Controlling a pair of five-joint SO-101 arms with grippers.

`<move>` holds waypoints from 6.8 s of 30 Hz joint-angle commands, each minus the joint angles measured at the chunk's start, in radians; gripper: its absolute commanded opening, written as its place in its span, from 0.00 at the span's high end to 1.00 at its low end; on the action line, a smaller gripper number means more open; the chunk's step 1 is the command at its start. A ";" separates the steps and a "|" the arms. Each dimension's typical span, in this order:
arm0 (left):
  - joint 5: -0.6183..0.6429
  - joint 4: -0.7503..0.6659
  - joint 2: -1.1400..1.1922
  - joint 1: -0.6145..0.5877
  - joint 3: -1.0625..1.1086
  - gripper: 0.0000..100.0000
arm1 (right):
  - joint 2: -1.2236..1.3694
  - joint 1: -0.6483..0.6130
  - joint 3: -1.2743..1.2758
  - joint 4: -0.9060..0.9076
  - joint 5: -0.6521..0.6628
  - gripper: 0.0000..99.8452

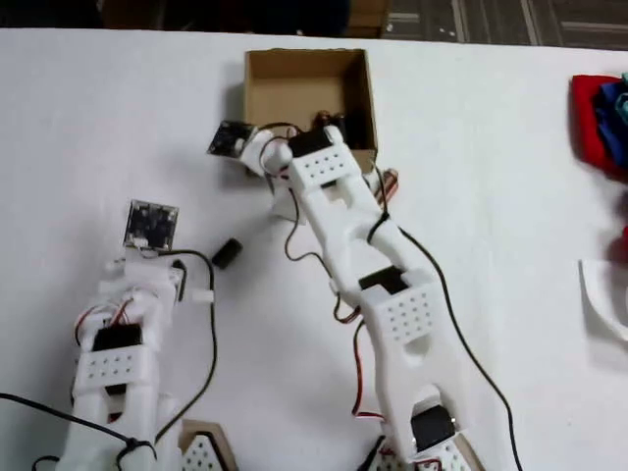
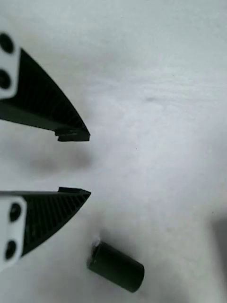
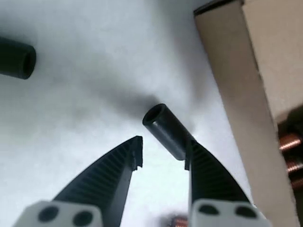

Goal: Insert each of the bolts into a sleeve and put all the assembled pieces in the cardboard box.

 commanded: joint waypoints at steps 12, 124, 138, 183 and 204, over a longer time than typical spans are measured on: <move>-0.005 -0.020 -0.005 -0.006 -0.010 0.82 | 0.151 -0.079 -0.152 0.140 0.080 0.87; -0.005 -0.021 -0.006 -0.011 -0.012 0.82 | 0.140 -0.070 -0.437 0.404 -0.186 0.87; 0.046 -0.020 -0.005 -0.012 -0.025 0.82 | 0.157 -0.091 -0.448 0.323 -0.272 0.87; 0.044 -0.020 -0.005 -0.012 -0.025 0.82 | 0.366 0.068 -0.615 0.403 -0.697 0.90; 0.044 -0.020 -0.005 -0.012 -0.025 0.82 | 0.280 0.105 -0.494 0.404 -0.605 0.86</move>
